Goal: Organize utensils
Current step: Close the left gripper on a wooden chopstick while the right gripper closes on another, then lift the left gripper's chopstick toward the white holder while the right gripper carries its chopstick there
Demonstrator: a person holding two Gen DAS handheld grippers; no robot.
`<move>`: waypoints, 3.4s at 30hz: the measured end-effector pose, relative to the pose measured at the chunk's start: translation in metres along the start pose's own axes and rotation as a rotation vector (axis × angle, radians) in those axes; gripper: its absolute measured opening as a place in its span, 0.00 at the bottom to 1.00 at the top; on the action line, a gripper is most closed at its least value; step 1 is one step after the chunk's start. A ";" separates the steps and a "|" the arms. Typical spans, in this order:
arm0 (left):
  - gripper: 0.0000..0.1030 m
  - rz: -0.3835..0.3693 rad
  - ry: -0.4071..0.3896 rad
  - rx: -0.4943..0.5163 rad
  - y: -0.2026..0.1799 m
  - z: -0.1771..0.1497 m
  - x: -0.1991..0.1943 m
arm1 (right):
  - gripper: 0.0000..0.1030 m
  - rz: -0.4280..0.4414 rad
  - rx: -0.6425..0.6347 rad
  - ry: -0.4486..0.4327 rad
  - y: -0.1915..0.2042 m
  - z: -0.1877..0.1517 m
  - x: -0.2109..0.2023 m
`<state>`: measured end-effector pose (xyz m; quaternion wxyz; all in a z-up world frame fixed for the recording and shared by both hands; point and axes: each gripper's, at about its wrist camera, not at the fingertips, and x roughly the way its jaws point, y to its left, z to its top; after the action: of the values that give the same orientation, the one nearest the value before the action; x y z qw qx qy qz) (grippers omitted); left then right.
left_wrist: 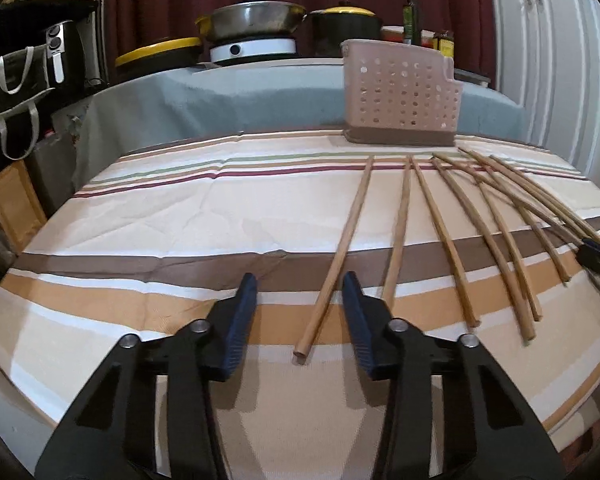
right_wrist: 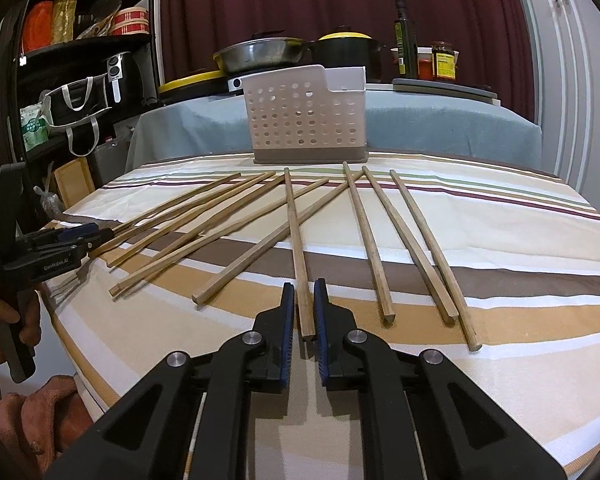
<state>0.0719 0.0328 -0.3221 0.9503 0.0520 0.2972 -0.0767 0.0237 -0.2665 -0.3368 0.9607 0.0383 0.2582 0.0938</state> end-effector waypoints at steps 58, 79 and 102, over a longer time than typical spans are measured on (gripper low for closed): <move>0.06 0.025 -0.053 0.064 -0.019 -0.003 -0.013 | 0.08 0.007 0.001 -0.024 -0.004 -0.005 -0.001; 0.06 0.050 -0.144 0.061 -0.024 0.031 -0.045 | 0.07 -0.032 -0.030 -0.143 0.009 0.036 -0.034; 0.06 0.066 -0.260 0.018 -0.008 0.139 -0.086 | 0.07 -0.080 -0.015 -0.278 -0.002 0.145 -0.057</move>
<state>0.0777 0.0145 -0.1593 0.9823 0.0599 0.1690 -0.0543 0.0487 -0.2834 -0.1842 0.9905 0.0335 0.1233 0.0512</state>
